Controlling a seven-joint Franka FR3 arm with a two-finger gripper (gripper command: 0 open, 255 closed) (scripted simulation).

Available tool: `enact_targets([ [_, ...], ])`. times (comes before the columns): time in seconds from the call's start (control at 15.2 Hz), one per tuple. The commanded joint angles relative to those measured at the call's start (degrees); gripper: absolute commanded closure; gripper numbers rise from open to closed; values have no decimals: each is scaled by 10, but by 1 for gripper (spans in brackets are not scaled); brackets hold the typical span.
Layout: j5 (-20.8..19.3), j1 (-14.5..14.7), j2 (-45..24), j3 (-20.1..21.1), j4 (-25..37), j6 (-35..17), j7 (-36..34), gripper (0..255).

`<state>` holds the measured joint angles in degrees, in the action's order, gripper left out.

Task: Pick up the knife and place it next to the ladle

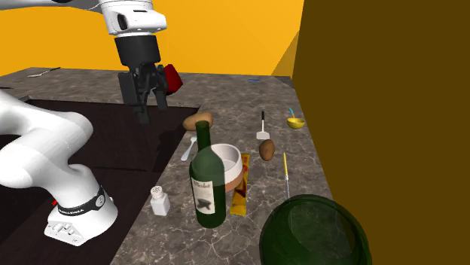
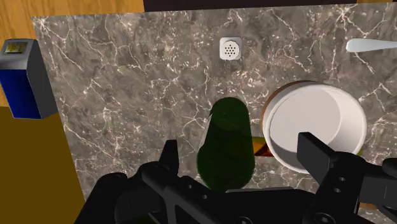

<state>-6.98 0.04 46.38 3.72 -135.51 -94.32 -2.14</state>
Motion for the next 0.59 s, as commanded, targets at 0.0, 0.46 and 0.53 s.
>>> enact_targets([
  [0.0, 0, 0, 0, 0, 0, 0, 0, 0],
  [0.46, -26, 35, -121, -78, 9, -118, 175, 0],
  [0.53, -27, 40, -141, -87, 14, -133, 200, 0],
])
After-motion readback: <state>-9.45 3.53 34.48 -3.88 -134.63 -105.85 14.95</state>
